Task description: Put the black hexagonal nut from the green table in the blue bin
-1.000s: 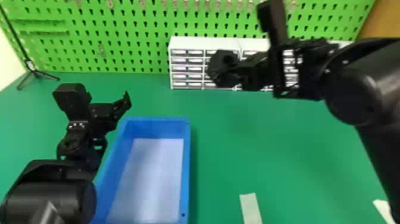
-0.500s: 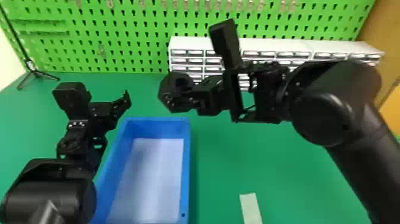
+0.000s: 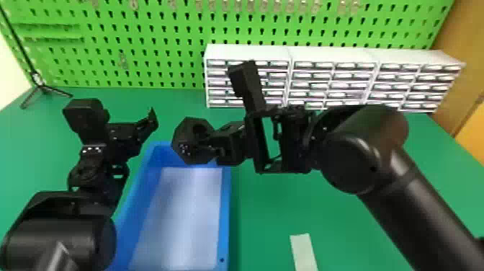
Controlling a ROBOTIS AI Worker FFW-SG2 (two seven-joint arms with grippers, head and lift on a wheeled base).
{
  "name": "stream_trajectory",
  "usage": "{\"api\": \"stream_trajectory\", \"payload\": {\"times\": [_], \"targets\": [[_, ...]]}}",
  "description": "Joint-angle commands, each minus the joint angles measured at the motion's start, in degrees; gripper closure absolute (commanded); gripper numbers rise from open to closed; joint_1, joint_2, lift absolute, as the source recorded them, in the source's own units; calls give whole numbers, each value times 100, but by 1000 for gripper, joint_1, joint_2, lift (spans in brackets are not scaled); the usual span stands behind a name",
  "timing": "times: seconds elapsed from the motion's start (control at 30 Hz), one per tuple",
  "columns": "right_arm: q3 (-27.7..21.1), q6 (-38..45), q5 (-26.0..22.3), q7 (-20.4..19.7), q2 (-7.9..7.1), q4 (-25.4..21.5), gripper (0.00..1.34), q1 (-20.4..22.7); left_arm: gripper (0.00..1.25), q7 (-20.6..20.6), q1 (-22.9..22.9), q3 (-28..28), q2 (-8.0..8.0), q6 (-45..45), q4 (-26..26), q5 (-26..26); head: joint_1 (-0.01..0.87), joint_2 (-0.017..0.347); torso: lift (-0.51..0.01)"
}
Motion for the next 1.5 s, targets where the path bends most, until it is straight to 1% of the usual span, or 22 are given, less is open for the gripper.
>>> {"api": "stream_trajectory", "payload": {"times": [0.0,0.2,0.3,0.5,0.77,1.03,1.1,1.17,1.23,1.3,1.4,1.47], "targets": [[4,-45,26,1,171,304,1018,124,188,0,0,7,0,0,0,0,686,28,-96],[31,-159,70,1,391,682,1018,247,188,0,0,15,0,0,0,9,686,28,-96],[84,-238,70,10,444,867,1018,256,188,0,0,15,0,0,0,9,686,28,-96],[224,-344,140,10,540,1086,1018,265,188,0,-9,7,0,0,0,9,686,28,-96],[418,-520,0,10,567,1429,1018,265,188,0,-26,-2,0,0,0,18,686,28,-96],[470,-546,-88,10,549,1482,1013,265,190,0,-26,-2,0,0,0,18,686,28,-96],[461,-546,-88,10,549,1482,944,274,190,0,-26,-2,0,0,0,18,686,28,-96],[461,-546,-115,10,549,1482,749,291,190,0,-26,-2,0,0,0,18,686,28,-96],[461,-546,-115,10,549,1473,521,291,190,0,-26,-2,0,0,0,18,686,28,-96],[453,-537,-123,10,549,1473,367,291,190,0,-26,-2,0,0,0,27,686,28,-96],[453,-511,-132,10,540,1473,285,274,194,0,-26,7,0,0,0,18,686,28,-96],[444,-511,-132,10,540,1473,263,291,196,0,-26,7,0,0,0,18,686,28,-96]]}}
